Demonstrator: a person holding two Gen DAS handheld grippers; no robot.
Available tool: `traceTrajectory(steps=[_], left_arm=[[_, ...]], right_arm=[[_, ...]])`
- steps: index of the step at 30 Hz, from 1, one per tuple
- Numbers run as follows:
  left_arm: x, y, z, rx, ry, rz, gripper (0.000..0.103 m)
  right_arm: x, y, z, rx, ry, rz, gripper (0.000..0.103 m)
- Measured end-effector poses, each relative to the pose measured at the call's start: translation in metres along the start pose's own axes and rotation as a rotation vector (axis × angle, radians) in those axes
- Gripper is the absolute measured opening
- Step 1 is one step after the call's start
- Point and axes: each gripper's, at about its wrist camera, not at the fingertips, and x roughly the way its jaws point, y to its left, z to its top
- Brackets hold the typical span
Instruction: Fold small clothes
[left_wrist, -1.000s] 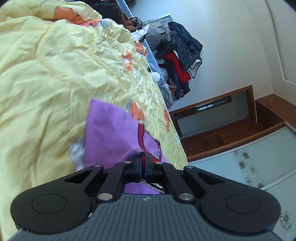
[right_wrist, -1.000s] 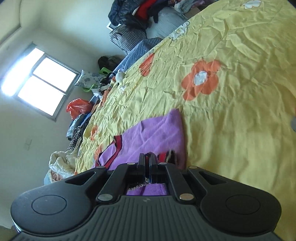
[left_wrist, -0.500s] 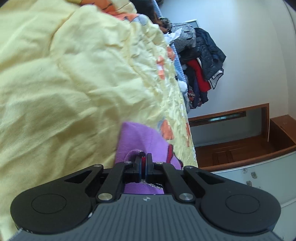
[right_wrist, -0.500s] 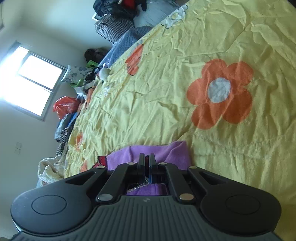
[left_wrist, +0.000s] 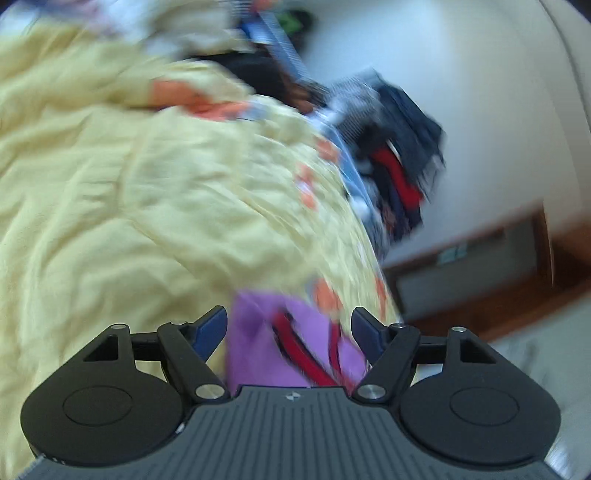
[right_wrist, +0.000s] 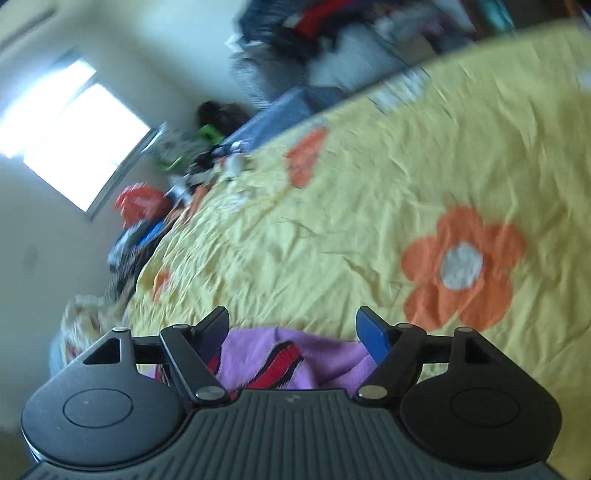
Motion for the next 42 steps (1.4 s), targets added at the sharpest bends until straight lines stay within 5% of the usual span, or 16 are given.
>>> traceTrajectory(steps=[3, 6, 8, 11, 15, 17, 20, 22, 27, 28, 29, 30, 33, 42], left_arm=[[-0.005, -0.033, -0.051, 0.174, 0.094, 0.025, 0.074], [-0.005, -0.032, -0.099, 0.212, 0.18, 0.087, 0.072], [-0.016, -0.019, -0.118, 0.225, 0.158, 0.183, 0.071], [-0.043, 0.008, -0.127, 0.166, 0.123, 0.212, 0.073], [-0.056, 0.023, -0.124, 0.087, 0.143, 0.147, 0.077], [-0.058, 0.023, -0.126, 0.028, 0.156, 0.113, 0.087], [-0.06, 0.023, -0.13, -0.042, 0.156, 0.093, 0.091], [-0.062, 0.036, -0.131, -0.123, 0.153, 0.053, 0.09], [-0.044, 0.046, -0.126, -0.184, 0.169, -0.02, 0.07], [-0.039, 0.047, -0.127, -0.195, 0.195, -0.02, 0.056], [-0.033, 0.045, -0.127, -0.191, 0.226, -0.014, 0.022], [-0.027, 0.044, -0.129, -0.182, 0.26, -0.01, 0.005], [-0.021, 0.044, -0.129, -0.158, 0.27, 0.006, 0.005], [-0.05, 0.015, -0.121, -0.017, 0.27, -0.02, 0.005]], right_arm=[[-0.03, 0.03, -0.036, -0.178, 0.012, -0.048, 0.075], [-0.048, 0.05, -0.08, -0.352, 0.039, -0.161, 0.075], [-0.058, 0.051, -0.105, -0.425, 0.058, -0.222, 0.075], [-0.077, 0.031, -0.129, -0.338, 0.1, -0.205, 0.075], [-0.089, 0.007, -0.152, -0.196, 0.137, -0.121, 0.075], [-0.09, 0.001, -0.159, -0.143, 0.113, -0.1, 0.07], [-0.09, -0.008, -0.164, -0.004, 0.114, 0.005, 0.054], [-0.091, -0.013, -0.166, 0.052, 0.109, 0.042, 0.053], [-0.084, -0.018, -0.168, 0.128, 0.104, 0.099, 0.044], [-0.08, -0.017, -0.168, 0.138, 0.111, 0.108, 0.036], [-0.077, -0.016, -0.169, 0.14, 0.118, 0.112, 0.032], [-0.074, -0.013, -0.17, 0.136, 0.122, 0.114, 0.024], [-0.071, -0.006, -0.17, 0.107, 0.106, 0.101, 0.013], [-0.112, 0.03, -0.139, -0.04, 0.028, 0.048, 0.01]])
